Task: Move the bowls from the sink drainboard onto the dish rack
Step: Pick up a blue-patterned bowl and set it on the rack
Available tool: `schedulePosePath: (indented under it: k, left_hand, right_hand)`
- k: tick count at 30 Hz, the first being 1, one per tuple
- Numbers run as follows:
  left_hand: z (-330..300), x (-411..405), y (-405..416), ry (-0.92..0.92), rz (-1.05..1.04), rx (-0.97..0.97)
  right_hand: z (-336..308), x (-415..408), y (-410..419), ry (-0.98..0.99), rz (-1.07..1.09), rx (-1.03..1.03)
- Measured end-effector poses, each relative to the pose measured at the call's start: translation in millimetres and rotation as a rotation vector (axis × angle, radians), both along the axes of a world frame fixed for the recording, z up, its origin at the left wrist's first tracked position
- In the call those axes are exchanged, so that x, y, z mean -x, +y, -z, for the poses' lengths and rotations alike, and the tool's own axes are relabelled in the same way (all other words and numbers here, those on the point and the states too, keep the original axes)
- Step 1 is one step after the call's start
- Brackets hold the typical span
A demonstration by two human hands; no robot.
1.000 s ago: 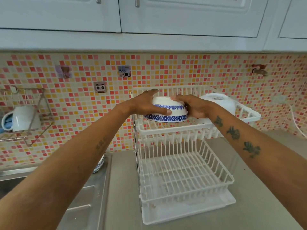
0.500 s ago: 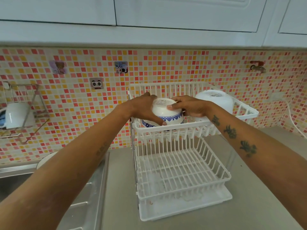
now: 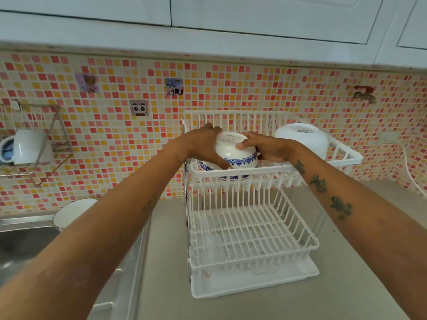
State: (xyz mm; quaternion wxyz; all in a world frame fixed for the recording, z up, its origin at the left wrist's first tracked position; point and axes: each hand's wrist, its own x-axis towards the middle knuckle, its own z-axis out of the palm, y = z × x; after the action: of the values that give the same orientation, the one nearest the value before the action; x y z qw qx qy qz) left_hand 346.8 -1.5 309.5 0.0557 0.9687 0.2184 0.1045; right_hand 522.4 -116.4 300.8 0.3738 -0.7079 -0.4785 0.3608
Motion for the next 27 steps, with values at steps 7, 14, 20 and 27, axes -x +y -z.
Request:
schedulePosePath:
  k: [7,14,20,27]
  left_hand:
    - [0.0,3.9,-2.8,-0.004,-0.006,0.005]
    - [-1.5,6.0,-4.0,0.016,-0.024,-0.017]
    - [-2.5,24.9,6.2,-0.051,-0.09,0.149]
    - [6.7,104.9,50.8,-0.325,-0.105,0.377]
  right_hand:
    - [1.6,2.1,0.9,0.003,0.032,0.003]
    - [-1.3,6.9,-2.9,0.013,0.042,-0.008]
    - [-17.1,25.2,2.2,-0.314,0.226,-0.21]
    - [-57.3,115.7,39.3,-0.353,0.177,-0.596]
